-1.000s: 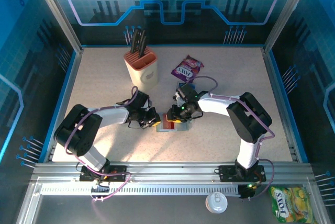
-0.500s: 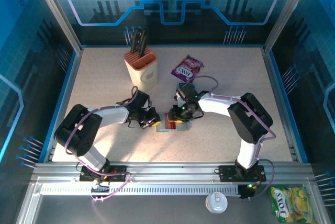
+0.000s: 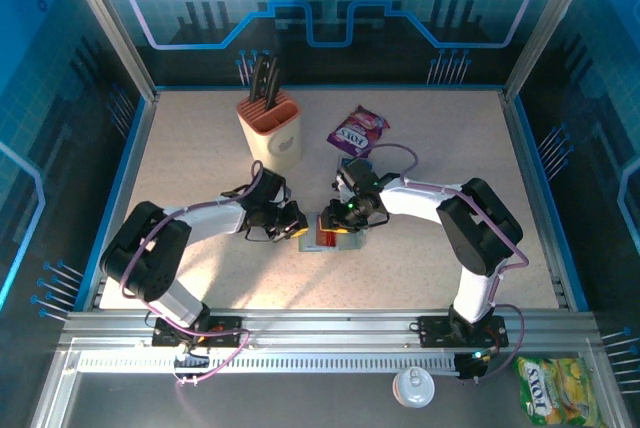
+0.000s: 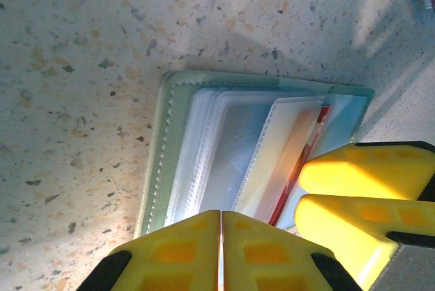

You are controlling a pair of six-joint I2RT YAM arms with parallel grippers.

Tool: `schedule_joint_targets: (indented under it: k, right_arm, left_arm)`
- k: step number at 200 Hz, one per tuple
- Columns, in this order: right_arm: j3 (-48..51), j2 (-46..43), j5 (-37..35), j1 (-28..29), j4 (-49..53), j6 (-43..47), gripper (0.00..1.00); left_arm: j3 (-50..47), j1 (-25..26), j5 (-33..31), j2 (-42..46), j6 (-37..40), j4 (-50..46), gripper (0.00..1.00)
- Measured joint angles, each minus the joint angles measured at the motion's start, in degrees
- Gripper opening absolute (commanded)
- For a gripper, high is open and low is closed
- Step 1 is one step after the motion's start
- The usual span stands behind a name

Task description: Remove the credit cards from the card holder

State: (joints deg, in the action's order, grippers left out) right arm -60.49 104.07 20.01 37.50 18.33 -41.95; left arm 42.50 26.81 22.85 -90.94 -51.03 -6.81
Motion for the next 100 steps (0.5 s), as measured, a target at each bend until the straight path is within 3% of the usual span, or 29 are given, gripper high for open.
schedule_joint_targets:
  k: [100]
  right_arm:
    - [0.0,1.0,1.1,0.1,-1.4,0.0,0.37]
  left_arm:
    - [0.5,0.0,-0.6,0.8,0.6,-3.5,0.16]
